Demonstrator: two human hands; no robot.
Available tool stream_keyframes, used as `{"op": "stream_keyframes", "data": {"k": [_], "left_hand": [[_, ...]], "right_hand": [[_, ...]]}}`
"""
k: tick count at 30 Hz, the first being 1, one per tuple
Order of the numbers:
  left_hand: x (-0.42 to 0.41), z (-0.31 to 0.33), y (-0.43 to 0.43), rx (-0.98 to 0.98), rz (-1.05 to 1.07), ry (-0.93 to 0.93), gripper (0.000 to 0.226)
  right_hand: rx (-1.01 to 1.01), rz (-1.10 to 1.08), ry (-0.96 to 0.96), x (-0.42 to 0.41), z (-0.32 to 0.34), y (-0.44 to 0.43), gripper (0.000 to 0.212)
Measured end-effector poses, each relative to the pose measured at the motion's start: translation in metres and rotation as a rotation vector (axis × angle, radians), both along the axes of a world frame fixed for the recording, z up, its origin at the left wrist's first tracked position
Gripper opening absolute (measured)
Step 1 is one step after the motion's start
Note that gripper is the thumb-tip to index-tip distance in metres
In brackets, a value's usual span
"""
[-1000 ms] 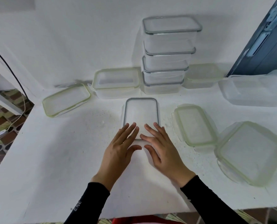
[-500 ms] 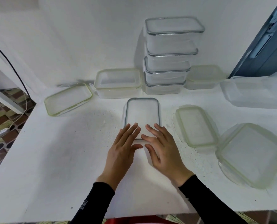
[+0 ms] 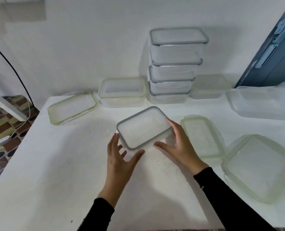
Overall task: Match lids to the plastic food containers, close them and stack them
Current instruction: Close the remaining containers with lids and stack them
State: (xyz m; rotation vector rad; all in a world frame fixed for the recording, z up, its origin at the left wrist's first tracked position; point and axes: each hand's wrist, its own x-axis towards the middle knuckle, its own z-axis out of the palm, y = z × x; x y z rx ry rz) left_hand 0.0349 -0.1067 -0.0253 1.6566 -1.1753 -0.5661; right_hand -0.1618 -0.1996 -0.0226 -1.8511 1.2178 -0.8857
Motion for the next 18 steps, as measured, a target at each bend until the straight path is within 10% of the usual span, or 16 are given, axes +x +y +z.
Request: {"op": "stream_keyframes", "data": {"k": [18], "left_hand": [[-0.029, 0.222, -0.221, -0.405, -0.212, 0.018, 0.082]], "right_hand": [[-0.582, -0.329, -0.267, -0.027, 0.196, -0.164, 0.051]]}}
